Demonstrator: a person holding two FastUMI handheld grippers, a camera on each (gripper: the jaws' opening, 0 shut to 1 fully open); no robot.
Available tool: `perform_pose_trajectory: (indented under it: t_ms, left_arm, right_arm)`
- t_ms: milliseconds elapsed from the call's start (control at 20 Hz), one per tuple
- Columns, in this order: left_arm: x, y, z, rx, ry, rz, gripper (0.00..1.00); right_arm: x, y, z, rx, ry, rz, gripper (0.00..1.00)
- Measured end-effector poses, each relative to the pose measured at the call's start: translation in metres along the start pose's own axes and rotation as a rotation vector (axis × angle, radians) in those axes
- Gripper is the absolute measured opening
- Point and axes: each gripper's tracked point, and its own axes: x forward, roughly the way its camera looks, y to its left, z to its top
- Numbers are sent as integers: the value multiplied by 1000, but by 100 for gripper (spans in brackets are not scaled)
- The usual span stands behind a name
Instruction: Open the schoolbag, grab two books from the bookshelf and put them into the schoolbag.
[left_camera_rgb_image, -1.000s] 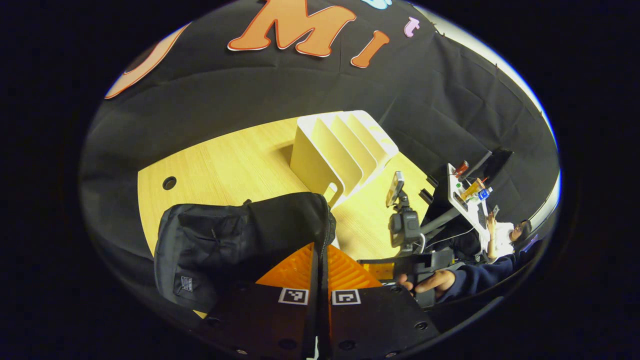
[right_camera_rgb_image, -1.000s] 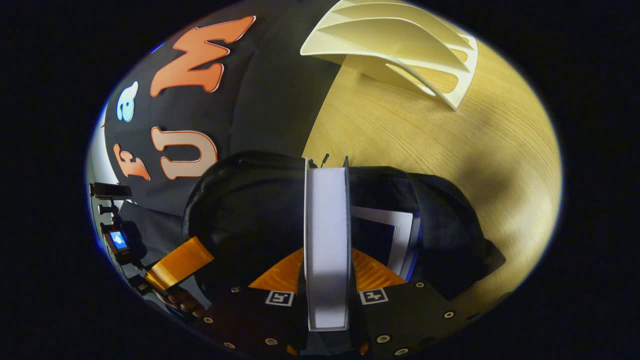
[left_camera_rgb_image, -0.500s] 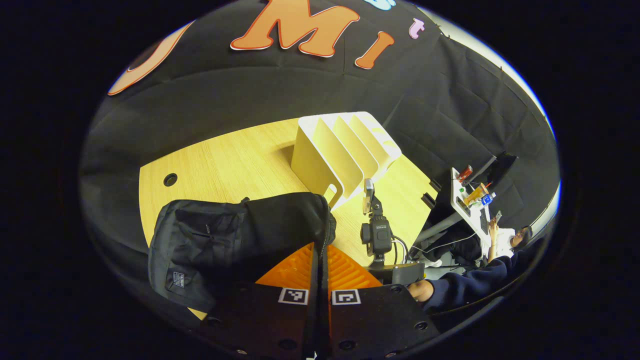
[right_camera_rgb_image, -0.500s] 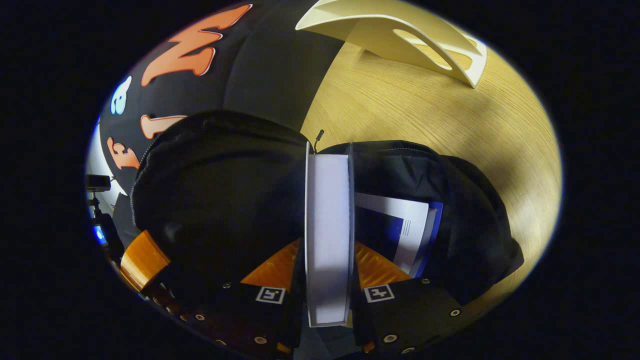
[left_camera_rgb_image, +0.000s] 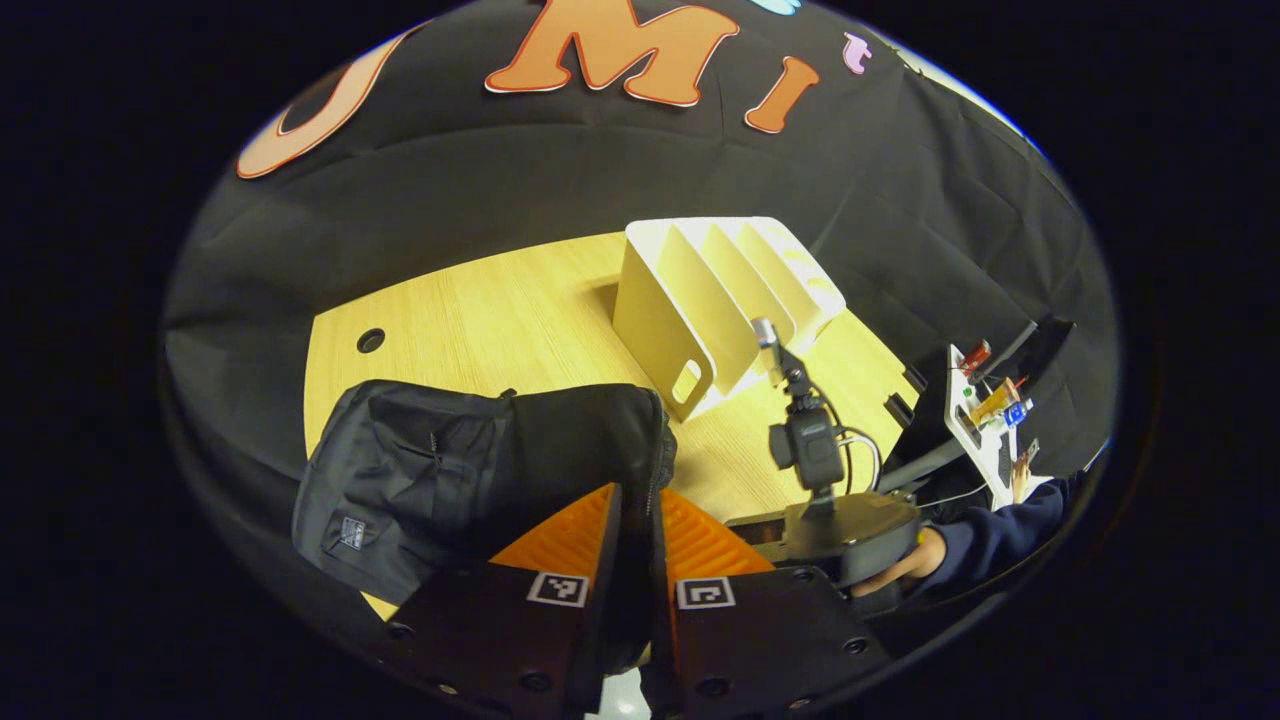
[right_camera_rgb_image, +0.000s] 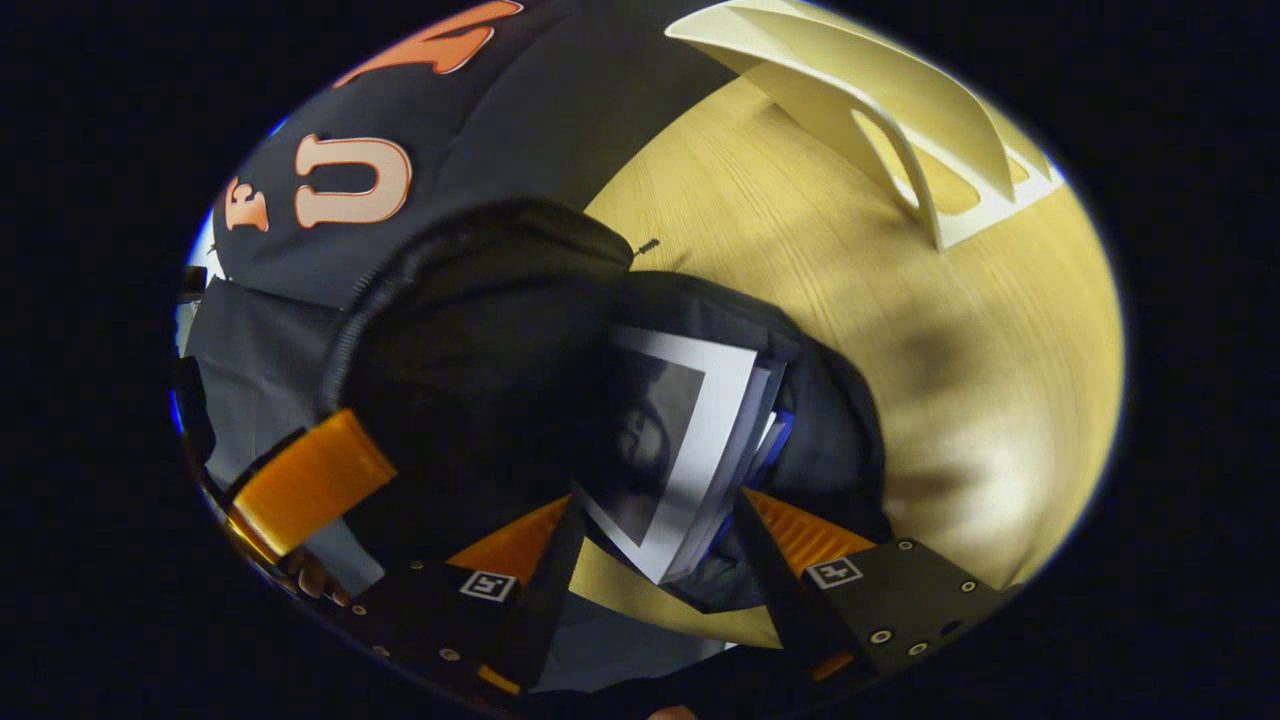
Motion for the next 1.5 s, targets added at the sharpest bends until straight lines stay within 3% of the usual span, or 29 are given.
perform_pose_trajectory:
  t_ms: [100,150,300,350,400,450,550,600,650,950,1100,1500]
  left_arm:
    - [2,-19,-3,-20,-12,-21,30]
    - [4,-26,-3,-22,-19,-21,42]
    - [9,-39,0,-50,-40,8,53]
    - [9,-45,1,-55,-49,14,65]
    - [10,-50,4,-56,-64,21,60]
    - [11,-56,7,-55,-80,30,71]
    - [9,-66,17,-43,-115,75,81]
    - [10,-70,25,-34,-145,98,81]
    - [8,-77,35,-28,-179,115,90]
    - [-18,-126,95,-72,-436,210,95]
    - [-34,-151,111,-87,-531,238,95]
    - [-54,-195,140,-73,-686,354,95]
  right_arm:
    - [-20,-13,6,-37,3,-21,93]
    - [-30,-17,10,-62,-2,-28,94]
    - [-62,-34,29,-121,-38,-64,95]
    - [-75,-40,36,-140,-56,-76,95]
    - [-90,-44,45,-158,-81,-85,96]
    - [-105,-49,56,-177,-112,-101,97]
    - [-136,-58,83,-222,-188,-142,97]
    - [-150,-60,97,-250,-233,-157,97]
    - [-167,-65,108,-276,-278,-182,97]
    - [-285,-68,179,-507,-558,-302,97]
    - [-323,-66,192,-618,-602,-343,97]
    - [-362,-43,214,-775,-701,-342,97]
